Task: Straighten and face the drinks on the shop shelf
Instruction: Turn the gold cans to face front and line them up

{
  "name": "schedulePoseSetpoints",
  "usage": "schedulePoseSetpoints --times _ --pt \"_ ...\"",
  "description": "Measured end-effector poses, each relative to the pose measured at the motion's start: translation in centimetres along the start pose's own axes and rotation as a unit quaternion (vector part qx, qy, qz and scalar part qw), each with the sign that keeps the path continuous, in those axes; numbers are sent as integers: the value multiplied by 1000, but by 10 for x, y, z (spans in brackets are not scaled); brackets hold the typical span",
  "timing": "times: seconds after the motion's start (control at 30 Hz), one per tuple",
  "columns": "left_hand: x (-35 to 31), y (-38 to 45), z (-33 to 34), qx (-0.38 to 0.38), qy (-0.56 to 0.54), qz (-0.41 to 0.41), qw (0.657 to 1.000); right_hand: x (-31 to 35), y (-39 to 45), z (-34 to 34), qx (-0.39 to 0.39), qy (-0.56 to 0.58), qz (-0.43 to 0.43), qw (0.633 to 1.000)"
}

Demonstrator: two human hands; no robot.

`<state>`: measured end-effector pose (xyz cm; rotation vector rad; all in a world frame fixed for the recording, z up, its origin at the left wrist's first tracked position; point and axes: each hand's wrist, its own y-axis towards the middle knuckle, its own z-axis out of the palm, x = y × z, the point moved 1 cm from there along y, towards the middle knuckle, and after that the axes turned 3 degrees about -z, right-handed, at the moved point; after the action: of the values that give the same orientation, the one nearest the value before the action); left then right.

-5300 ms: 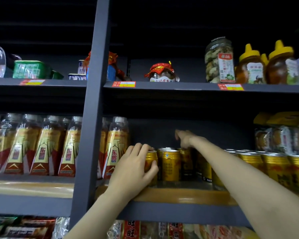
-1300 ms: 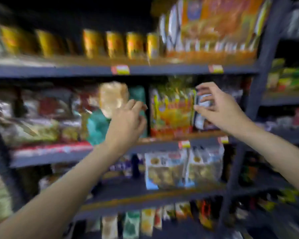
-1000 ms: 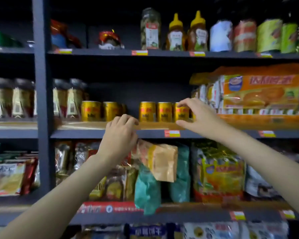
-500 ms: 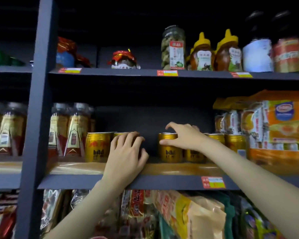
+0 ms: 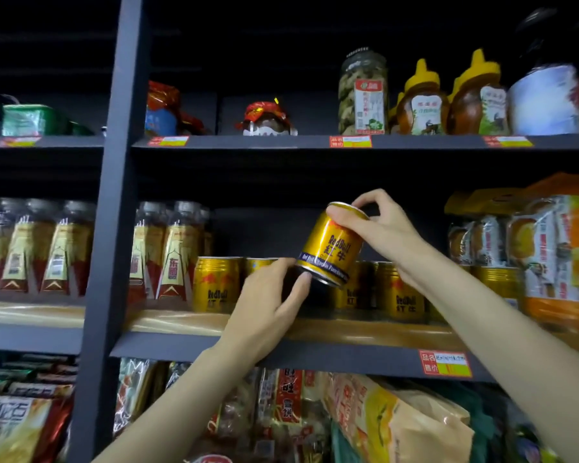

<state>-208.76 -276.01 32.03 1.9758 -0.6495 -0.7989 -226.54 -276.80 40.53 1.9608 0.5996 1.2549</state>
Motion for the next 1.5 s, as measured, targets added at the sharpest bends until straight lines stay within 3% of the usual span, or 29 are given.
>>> schedulePoseSetpoints --times 0.1,0.23,0.37,0.5,0.6,0.67,0.73,0.8,0.87,0.97,1.07,1.13,1.23,1.33,1.4,1.5 --pt "-15 -1 -3 73 -202 -84 973 15 -4 2 24 -3 -25 999" --pt "-15 1 2 60 -300 -82 948 25 -13 0 60 -18 -32 998" --pt "-7 4 -1 4 -262 -23 965 26 -19 -12 134 -49 41 989" --pt "-12 7 -3 -33 -156 99 982 16 -29 -15 135 133 136 972" --pt "-20 7 -4 -25 -227 73 971 5 -36 -15 90 254 160 950" --pt "-25 8 -5 4 -342 -32 939 -1 -39 -16 54 317 143 936" --pt "-30 10 -4 46 -459 -112 880 -3 -40 -18 22 318 99 943" --pt "-32 12 -1 55 -528 -147 835 -3 -42 -18 14 298 61 952" --pt "-32 13 0 43 -554 -162 815 -2 -44 -17 21 285 33 958" --pt "-25 13 -3 33 -528 -140 837 -1 -46 -18 39 275 24 960" --pt "-20 15 -14 1 -350 -36 936 -1 -45 -15 70 270 104 955" --pt "-22 17 -19 11 -294 24 956 -1 -43 -11 60 280 162 944" --pt "-25 17 -23 17 -299 40 953 -1 -44 -4 51 370 201 905" --pt "-23 17 -24 -19 -309 3 951 -3 -47 1 51 458 204 863" --pt "-21 16 -24 7 -335 -49 941 -5 -46 3 42 457 170 872" --pt "-23 13 -22 90 -463 -131 872 -4 -43 2 23 401 83 912"
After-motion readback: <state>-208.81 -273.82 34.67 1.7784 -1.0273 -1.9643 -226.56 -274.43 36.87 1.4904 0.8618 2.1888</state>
